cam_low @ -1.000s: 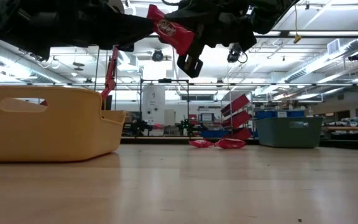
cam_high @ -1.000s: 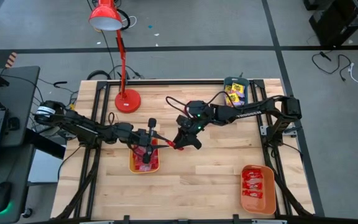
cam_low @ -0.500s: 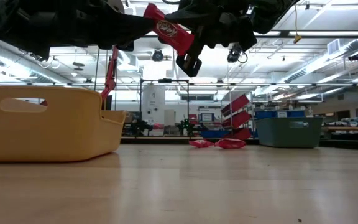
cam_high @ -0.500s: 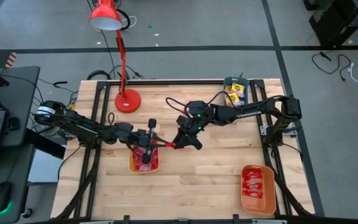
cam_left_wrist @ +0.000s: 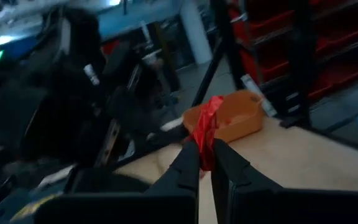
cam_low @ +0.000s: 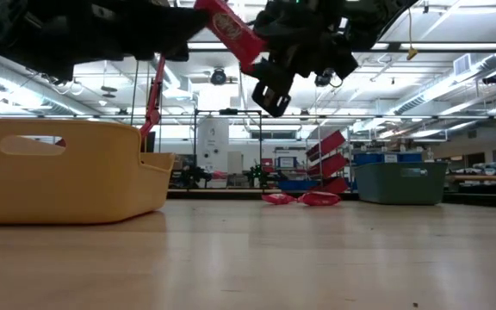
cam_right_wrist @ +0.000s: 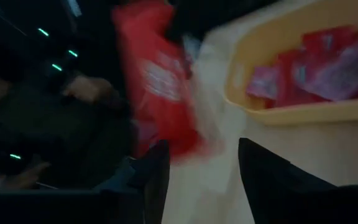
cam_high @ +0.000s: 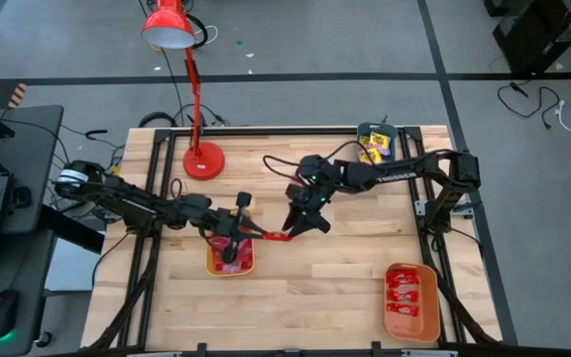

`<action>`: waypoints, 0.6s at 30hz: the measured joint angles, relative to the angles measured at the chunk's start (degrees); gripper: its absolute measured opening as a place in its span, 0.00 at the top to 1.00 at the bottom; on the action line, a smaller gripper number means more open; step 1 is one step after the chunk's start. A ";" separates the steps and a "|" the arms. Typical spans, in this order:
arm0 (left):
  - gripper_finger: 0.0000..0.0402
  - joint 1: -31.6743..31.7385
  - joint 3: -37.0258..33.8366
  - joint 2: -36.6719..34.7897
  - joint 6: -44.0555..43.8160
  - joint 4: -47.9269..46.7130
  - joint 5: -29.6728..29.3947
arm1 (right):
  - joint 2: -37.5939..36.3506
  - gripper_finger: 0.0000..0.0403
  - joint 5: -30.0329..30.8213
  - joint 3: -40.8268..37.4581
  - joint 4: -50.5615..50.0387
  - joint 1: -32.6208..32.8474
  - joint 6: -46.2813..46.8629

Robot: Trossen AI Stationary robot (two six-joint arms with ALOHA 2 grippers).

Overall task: Sort candy
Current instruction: Put the red chocolate into the orange bin

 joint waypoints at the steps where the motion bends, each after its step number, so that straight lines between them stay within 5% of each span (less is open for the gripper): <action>1: 0.97 0.00 0.00 0.00 0.02 0.81 0.96 | -0.02 0.56 0.40 0.00 -1.15 -0.22 -1.56; 10: 0.97 1.28 0.04 -0.83 -0.58 8.23 -0.28 | 0.02 0.58 0.87 -0.11 -5.78 -4.25 -13.06; 18: 0.97 1.97 0.04 -0.87 -3.65 8.10 -25.60 | 0.02 0.59 0.80 -0.11 -8.41 -6.91 -20.25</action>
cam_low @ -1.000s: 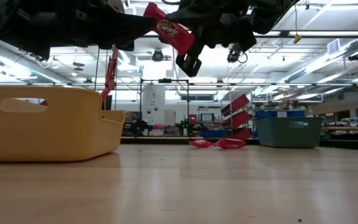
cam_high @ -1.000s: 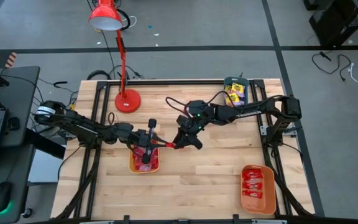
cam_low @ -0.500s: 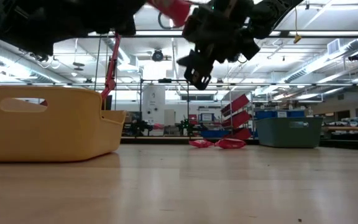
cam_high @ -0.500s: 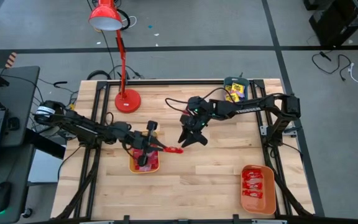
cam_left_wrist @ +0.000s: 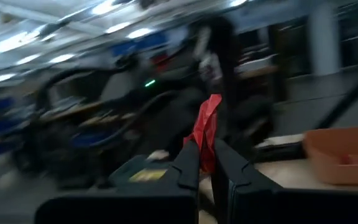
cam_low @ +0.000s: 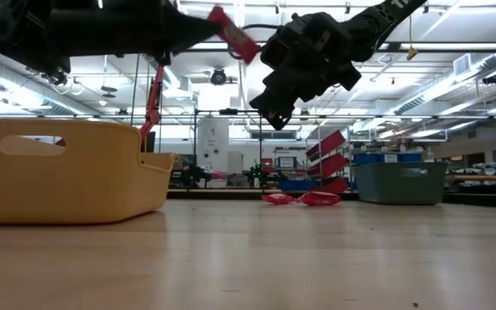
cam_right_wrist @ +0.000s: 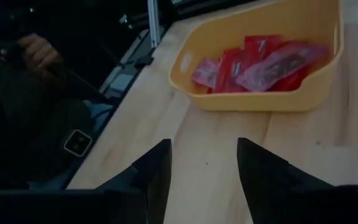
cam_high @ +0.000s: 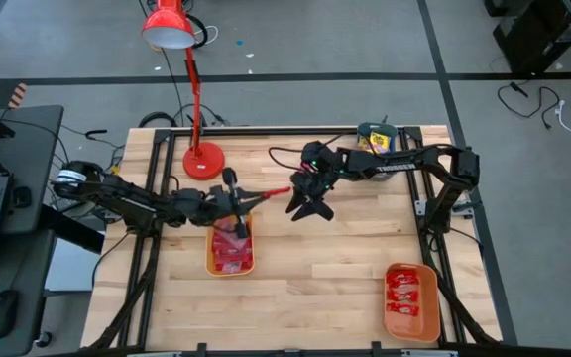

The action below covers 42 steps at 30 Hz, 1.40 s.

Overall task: Sort candy
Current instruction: Put the red chocolate into the orange bin

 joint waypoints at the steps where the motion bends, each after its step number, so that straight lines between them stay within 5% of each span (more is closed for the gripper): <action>1: 0.97 -0.01 0.00 0.00 -0.73 -0.37 -1.97 | 0.00 0.59 -0.06 0.00 -0.73 0.00 -0.31; 9: 0.97 -1.23 0.00 -0.04 -5.46 -5.20 -13.34 | -2.05 0.59 -1.29 0.00 -4.43 0.45 0.49; 17: 0.97 -7.79 -0.02 -0.02 -6.59 -8.02 -17.01 | -5.71 0.59 8.94 0.00 -3.62 5.39 6.21; 31: 0.97 -16.10 -0.01 0.02 1.34 -3.71 -4.53 | -15.45 0.59 38.28 0.00 1.13 17.41 12.57; 36: 0.97 -17.83 0.00 0.00 2.39 1.47 6.10 | -16.20 0.59 39.66 0.00 4.32 21.41 5.01; 42: 0.97 -17.81 0.00 0.00 3.10 2.44 1.92 | -16.20 0.59 39.76 0.00 4.85 23.34 -4.05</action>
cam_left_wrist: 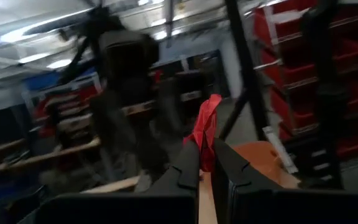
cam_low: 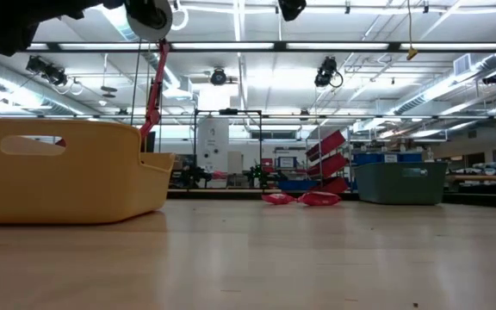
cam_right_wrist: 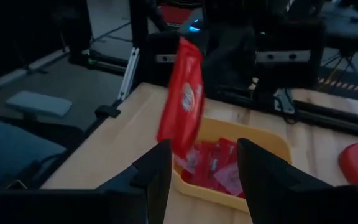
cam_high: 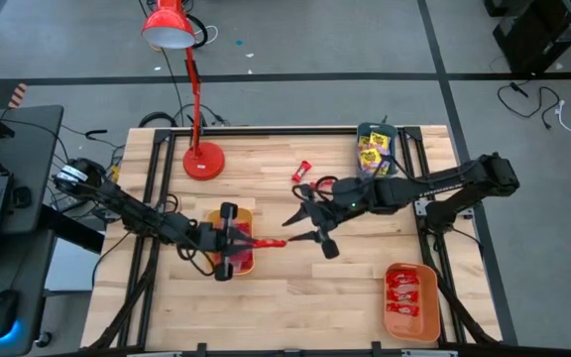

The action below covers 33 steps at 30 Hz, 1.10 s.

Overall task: Sort candy
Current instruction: Put the red chocolate into the orange bin

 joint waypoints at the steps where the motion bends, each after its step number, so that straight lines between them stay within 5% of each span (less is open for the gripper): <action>1: 0.97 0.00 0.00 0.00 -0.43 -0.36 -1.20 | 0.00 0.59 0.02 0.00 0.09 -0.17 -0.67; 16: 0.97 -5.59 -0.01 0.00 -5.72 -1.08 0.76 | 1.45 0.59 0.80 -0.04 3.01 -1.48 -1.42; 23: 0.97 -10.01 0.00 0.02 -5.48 1.05 12.71 | 1.64 0.59 1.22 -0.02 1.52 -0.37 6.90; 33: 0.97 -11.21 0.00 0.02 -2.33 2.47 -2.15 | 0.19 0.59 6.03 0.00 -0.44 4.21 5.06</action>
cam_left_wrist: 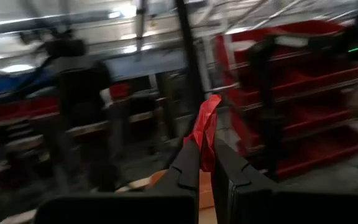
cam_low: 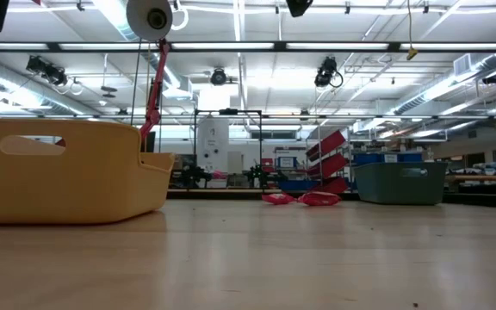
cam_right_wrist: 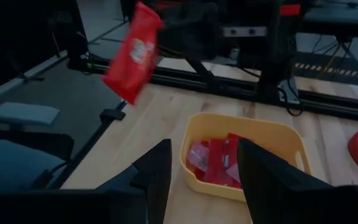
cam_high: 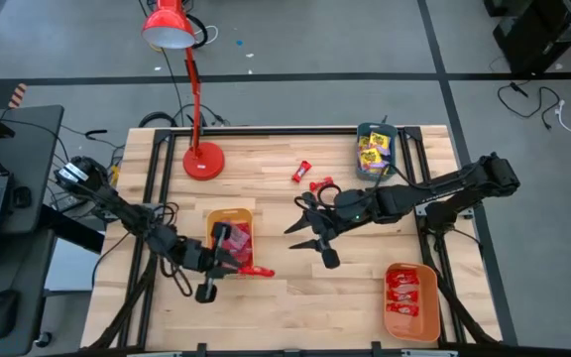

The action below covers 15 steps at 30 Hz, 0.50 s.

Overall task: Sort candy
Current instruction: Put the red chocolate into the orange bin

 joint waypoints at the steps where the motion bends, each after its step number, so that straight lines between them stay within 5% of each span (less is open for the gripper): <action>1: 0.97 0.00 0.00 0.00 0.14 -0.01 -1.66 | -0.04 0.59 0.01 0.00 0.05 0.11 -0.30; 7: 0.97 0.00 -0.02 0.00 -1.91 -0.80 -5.17 | 0.24 0.59 0.22 0.00 0.40 0.17 -1.99; 15: 0.97 0.00 -0.02 0.00 -3.48 -5.52 -16.80 | 0.35 0.59 1.00 -0.02 -1.45 1.53 -3.92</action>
